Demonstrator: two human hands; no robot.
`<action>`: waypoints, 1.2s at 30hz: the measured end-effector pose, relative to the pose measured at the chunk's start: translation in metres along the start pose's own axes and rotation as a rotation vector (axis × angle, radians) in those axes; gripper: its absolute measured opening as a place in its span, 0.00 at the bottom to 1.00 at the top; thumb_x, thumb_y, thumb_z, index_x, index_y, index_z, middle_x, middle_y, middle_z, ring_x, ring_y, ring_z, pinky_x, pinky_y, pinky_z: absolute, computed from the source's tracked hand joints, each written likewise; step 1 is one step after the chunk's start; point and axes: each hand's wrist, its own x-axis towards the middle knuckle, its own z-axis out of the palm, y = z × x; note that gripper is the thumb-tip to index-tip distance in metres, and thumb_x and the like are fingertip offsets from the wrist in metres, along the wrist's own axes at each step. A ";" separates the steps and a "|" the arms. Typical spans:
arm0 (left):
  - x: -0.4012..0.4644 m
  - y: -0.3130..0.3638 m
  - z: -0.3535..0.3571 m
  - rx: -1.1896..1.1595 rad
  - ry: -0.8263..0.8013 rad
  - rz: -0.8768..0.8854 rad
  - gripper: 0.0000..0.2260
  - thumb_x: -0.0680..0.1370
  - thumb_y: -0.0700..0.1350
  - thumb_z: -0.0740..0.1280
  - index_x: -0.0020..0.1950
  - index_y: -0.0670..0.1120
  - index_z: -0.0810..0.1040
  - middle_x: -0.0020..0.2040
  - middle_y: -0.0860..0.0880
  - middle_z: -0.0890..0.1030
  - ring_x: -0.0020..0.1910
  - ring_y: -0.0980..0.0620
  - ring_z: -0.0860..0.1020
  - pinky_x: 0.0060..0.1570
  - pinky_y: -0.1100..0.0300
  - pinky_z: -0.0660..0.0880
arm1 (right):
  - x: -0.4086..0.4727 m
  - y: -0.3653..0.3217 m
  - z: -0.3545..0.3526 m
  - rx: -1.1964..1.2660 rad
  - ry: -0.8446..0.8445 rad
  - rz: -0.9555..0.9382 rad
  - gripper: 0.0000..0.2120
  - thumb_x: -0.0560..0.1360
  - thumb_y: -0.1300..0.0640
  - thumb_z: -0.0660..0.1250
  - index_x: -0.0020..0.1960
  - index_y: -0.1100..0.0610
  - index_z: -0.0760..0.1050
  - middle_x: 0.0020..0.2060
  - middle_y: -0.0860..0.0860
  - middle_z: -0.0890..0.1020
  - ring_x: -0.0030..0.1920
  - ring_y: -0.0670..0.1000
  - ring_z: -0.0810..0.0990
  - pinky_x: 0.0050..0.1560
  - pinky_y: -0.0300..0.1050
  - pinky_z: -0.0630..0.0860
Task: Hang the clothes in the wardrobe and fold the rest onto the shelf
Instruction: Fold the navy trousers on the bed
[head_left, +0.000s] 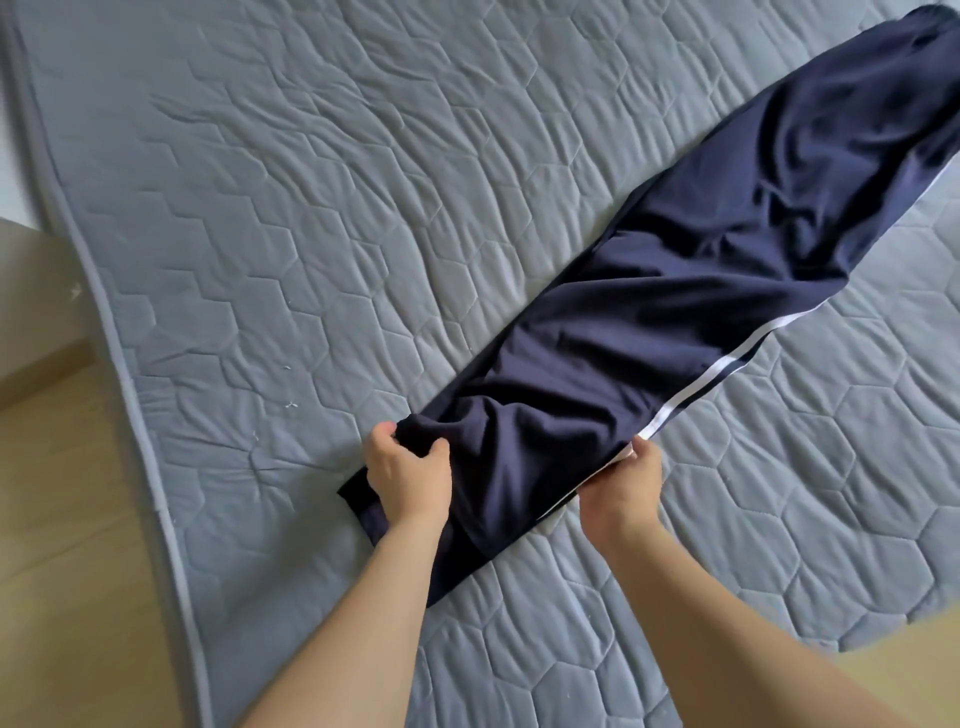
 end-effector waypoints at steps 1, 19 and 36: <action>0.001 -0.002 -0.002 0.138 -0.035 0.101 0.14 0.73 0.44 0.71 0.57 0.43 0.74 0.57 0.44 0.74 0.57 0.42 0.73 0.58 0.53 0.70 | -0.003 0.004 -0.001 -0.023 0.016 -0.005 0.13 0.77 0.58 0.54 0.34 0.49 0.65 0.27 0.46 0.68 0.31 0.46 0.65 0.29 0.37 0.65; 0.031 -0.004 -0.073 0.657 -0.508 0.408 0.07 0.78 0.38 0.56 0.54 0.49 0.65 0.57 0.45 0.69 0.49 0.44 0.71 0.49 0.55 0.66 | -0.029 0.053 0.004 -0.319 0.180 0.137 0.19 0.79 0.46 0.57 0.65 0.54 0.66 0.56 0.47 0.74 0.51 0.50 0.75 0.49 0.44 0.72; 0.068 0.001 -0.046 0.722 -0.396 0.479 0.06 0.83 0.48 0.55 0.47 0.48 0.64 0.54 0.41 0.77 0.51 0.40 0.75 0.47 0.51 0.69 | -0.058 0.128 -0.027 -0.649 0.034 0.202 0.07 0.74 0.58 0.70 0.50 0.58 0.76 0.45 0.54 0.83 0.47 0.57 0.82 0.42 0.50 0.82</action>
